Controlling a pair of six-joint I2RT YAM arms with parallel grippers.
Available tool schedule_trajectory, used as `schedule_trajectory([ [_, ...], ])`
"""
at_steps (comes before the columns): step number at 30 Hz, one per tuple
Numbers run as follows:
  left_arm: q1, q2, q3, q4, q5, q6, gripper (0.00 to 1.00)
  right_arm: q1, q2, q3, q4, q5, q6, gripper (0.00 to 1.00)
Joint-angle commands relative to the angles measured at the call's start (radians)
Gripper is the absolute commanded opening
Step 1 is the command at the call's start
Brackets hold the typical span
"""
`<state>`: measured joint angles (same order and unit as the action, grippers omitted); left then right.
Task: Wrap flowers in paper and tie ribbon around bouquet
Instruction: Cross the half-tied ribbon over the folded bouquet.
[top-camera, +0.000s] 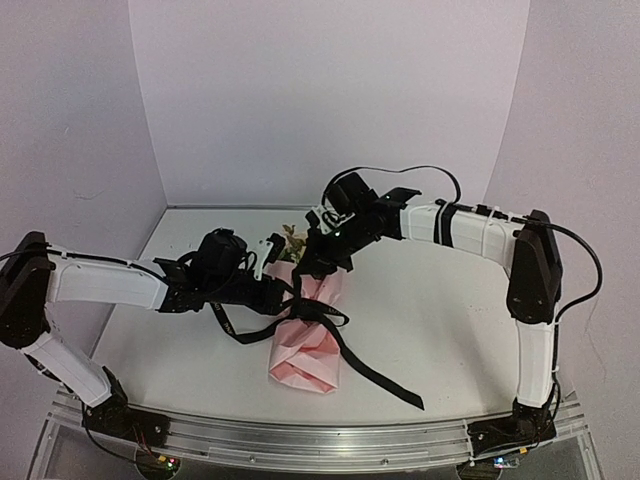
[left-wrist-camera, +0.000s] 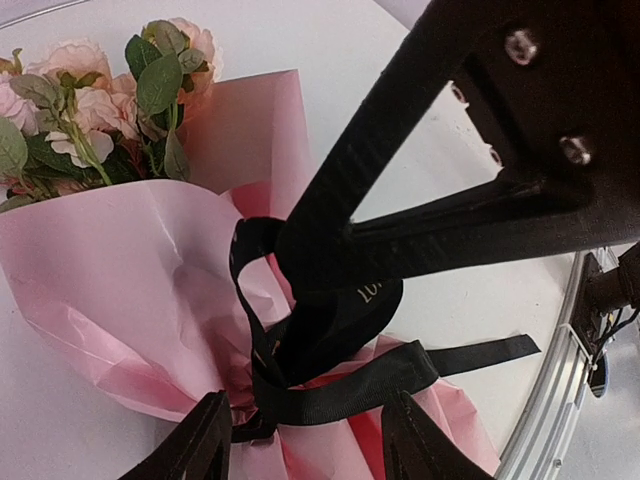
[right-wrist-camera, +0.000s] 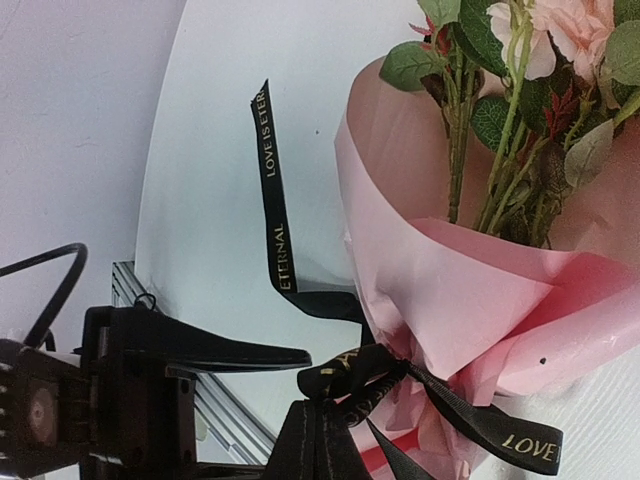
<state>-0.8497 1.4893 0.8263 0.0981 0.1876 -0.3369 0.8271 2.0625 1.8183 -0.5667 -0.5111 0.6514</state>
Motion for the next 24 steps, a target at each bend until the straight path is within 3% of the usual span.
schedule_trajectory([
  [1,0.000,0.041,0.057,0.050,-0.013,0.015,0.53,0.014,-0.052,0.025,0.033,0.011,0.018,0.00],
  [7,0.000,0.073,0.078,0.084,-0.023,0.018,0.51,0.027,-0.056,0.006,0.033,0.010,0.011,0.00],
  [11,0.000,0.104,0.086,0.103,-0.042,0.011,0.43,0.034,-0.073,-0.017,0.034,0.024,0.004,0.00],
  [14,0.000,0.117,0.084,0.123,-0.041,-0.003,0.29,0.038,-0.081,-0.027,0.035,0.033,0.003,0.00],
  [16,0.000,0.118,0.076,0.134,-0.047,-0.014,0.14,0.041,-0.091,-0.041,0.035,0.051,0.000,0.02],
  [18,0.000,0.114,0.067,0.141,-0.062,-0.026,0.02,0.042,-0.121,-0.070,0.036,0.086,-0.013,0.09],
  [24,0.000,0.099,0.039,0.148,-0.098,-0.060,0.00,0.067,-0.257,-0.251,0.083,0.226,-0.084,0.37],
])
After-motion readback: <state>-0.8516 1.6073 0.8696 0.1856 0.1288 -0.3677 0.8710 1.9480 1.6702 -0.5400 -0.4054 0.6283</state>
